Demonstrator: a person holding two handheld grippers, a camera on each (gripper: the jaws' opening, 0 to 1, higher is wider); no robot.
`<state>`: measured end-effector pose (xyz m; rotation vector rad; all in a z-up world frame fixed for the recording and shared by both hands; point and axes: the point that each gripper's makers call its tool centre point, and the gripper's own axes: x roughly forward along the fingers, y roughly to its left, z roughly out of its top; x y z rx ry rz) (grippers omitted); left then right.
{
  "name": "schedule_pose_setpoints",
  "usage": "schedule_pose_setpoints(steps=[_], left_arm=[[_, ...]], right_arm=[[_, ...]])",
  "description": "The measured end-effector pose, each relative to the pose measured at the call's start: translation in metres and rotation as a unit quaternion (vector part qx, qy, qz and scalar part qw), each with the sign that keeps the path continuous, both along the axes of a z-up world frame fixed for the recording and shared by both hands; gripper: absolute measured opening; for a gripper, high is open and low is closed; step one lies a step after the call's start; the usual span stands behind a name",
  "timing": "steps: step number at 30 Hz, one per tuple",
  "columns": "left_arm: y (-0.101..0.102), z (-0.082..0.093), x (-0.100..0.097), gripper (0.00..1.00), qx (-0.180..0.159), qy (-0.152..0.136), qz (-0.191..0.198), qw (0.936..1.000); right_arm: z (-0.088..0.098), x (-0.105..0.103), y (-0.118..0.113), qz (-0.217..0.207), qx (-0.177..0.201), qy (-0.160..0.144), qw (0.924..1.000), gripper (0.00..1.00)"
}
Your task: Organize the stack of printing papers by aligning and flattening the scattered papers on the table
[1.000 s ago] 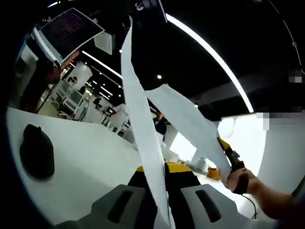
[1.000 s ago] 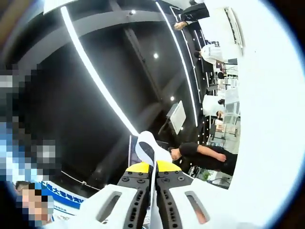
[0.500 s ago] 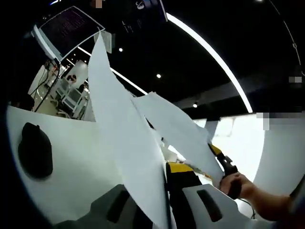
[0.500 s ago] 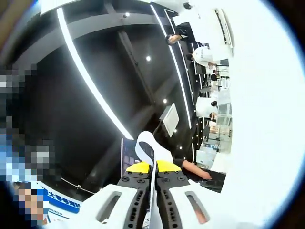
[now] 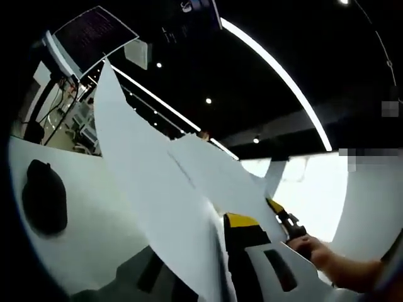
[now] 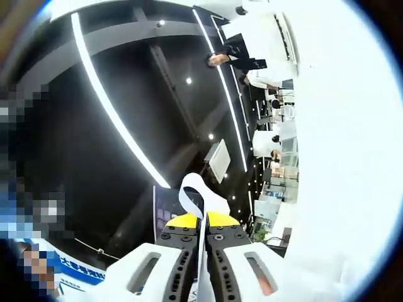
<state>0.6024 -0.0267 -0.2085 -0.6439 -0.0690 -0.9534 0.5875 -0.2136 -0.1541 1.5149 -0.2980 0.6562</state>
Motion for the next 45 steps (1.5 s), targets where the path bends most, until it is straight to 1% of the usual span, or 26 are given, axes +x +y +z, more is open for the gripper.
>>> schedule_pose_setpoints(steps=[7,18,23,28,33,34,40,45], left_arm=[[0.001,0.001,0.001,0.14,-0.005,0.0,-0.002,1.0],[0.002,0.002,0.001,0.16,-0.011,-0.002,-0.001,0.9999],[0.003,0.002,0.002,0.18,-0.014,-0.004,0.003,0.9999],[0.002,0.002,0.003,0.19,-0.018,0.0,0.0,0.9998],[0.003,0.003,0.003,0.2,-0.024,0.004,0.0,0.9997],[0.003,0.003,0.004,0.2,-0.026,0.006,0.001,0.9996],[0.006,0.004,0.008,0.2,-0.04,0.017,0.007,0.999],[0.008,0.004,0.011,0.21,-0.047,0.025,0.016,0.9985]], right_arm=[[-0.006,0.003,-0.001,-0.001,0.007,0.008,0.9999,0.0],[-0.019,0.006,0.009,0.01,0.009,0.026,0.9996,0.0],[-0.023,0.006,0.015,0.013,0.005,0.029,0.9995,0.0],[-0.026,0.003,0.031,0.021,0.004,0.03,0.9993,0.0],[-0.031,0.0,0.043,0.018,0.01,0.034,0.9992,0.0],[-0.032,-0.002,0.045,0.018,0.017,0.035,0.9991,0.0],[-0.039,-0.006,0.055,0.011,0.028,0.04,0.9987,0.0],[-0.042,-0.009,0.062,0.002,0.029,0.048,0.9984,0.0]])
